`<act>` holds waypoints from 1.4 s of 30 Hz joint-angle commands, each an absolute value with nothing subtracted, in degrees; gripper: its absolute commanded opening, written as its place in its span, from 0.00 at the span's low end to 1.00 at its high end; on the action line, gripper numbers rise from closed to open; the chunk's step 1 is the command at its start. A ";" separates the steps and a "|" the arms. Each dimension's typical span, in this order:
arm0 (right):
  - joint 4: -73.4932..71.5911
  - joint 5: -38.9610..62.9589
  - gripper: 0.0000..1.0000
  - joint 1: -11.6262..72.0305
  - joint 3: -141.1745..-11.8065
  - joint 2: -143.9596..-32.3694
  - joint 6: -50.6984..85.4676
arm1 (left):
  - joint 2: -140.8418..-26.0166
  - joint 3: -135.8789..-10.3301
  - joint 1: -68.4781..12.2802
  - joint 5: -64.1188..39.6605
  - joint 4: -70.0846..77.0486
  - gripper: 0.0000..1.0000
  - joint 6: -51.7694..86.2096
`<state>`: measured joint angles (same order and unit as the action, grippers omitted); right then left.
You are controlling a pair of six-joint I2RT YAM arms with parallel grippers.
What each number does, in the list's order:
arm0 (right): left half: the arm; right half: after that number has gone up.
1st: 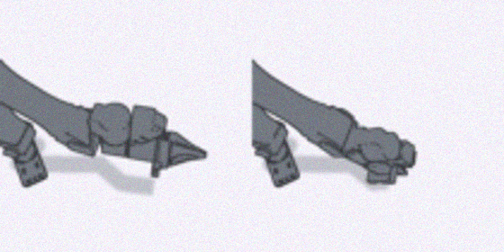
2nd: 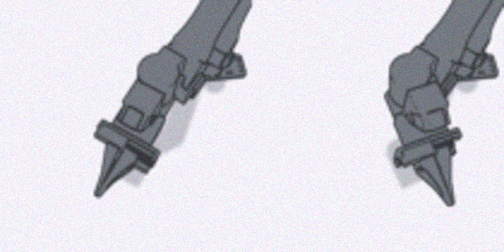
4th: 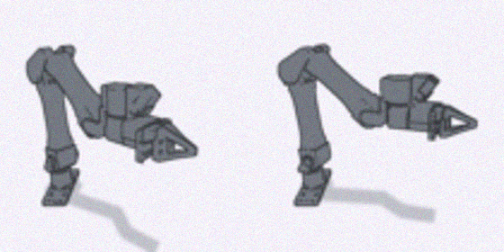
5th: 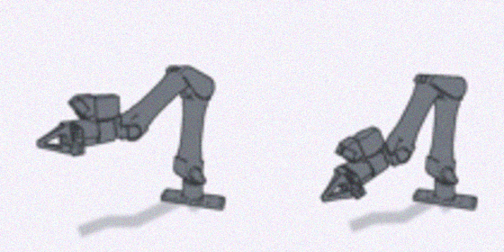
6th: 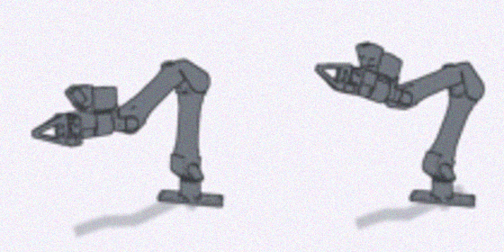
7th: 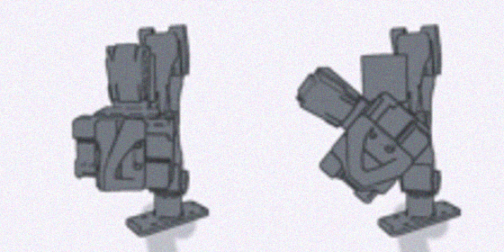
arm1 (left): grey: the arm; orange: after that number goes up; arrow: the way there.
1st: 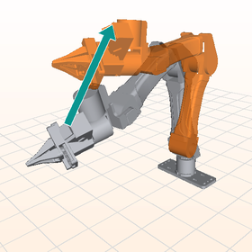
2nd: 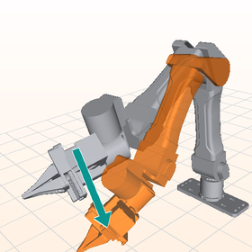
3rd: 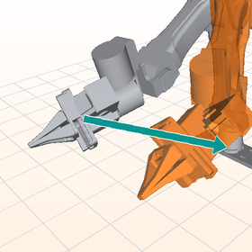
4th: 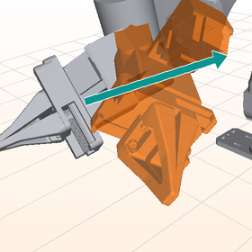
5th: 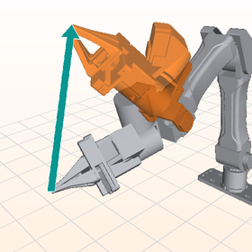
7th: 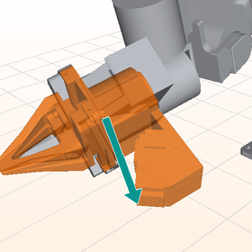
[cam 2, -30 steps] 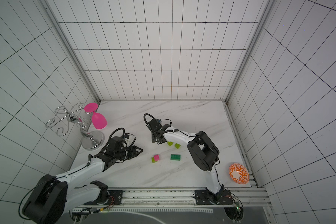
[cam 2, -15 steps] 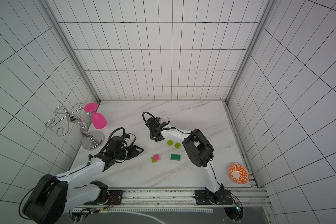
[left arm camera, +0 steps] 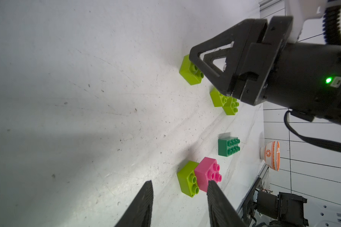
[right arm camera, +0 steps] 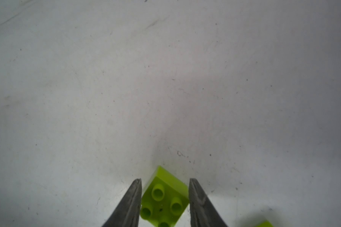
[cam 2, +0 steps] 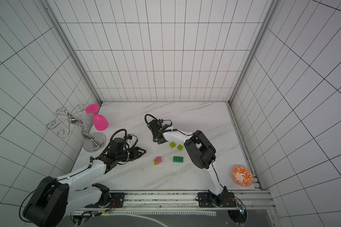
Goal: Assemble the letter y with lego
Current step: Move the lego brick at the center of the board, then pick up the lego brick from the center of the board.
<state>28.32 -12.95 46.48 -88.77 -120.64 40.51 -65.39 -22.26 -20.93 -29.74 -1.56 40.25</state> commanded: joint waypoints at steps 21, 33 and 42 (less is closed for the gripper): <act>30.84 -10.96 0.39 49.92 -82.97 -115.90 34.64 | -65.70 -21.33 -20.67 -29.89 1.38 0.46 40.83; 30.74 -13.62 0.51 49.14 -70.94 -99.38 23.88 | -65.89 -21.01 -20.65 -29.60 1.93 0.45 41.46; 34.34 -11.80 0.57 52.47 -77.72 -105.16 32.66 | -65.12 -21.10 -20.65 -29.53 0.31 0.45 40.67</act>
<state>31.07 -11.79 50.76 -73.06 -101.49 29.56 -65.65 -21.58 -20.93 -30.02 0.01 41.10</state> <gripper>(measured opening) 0.569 0.454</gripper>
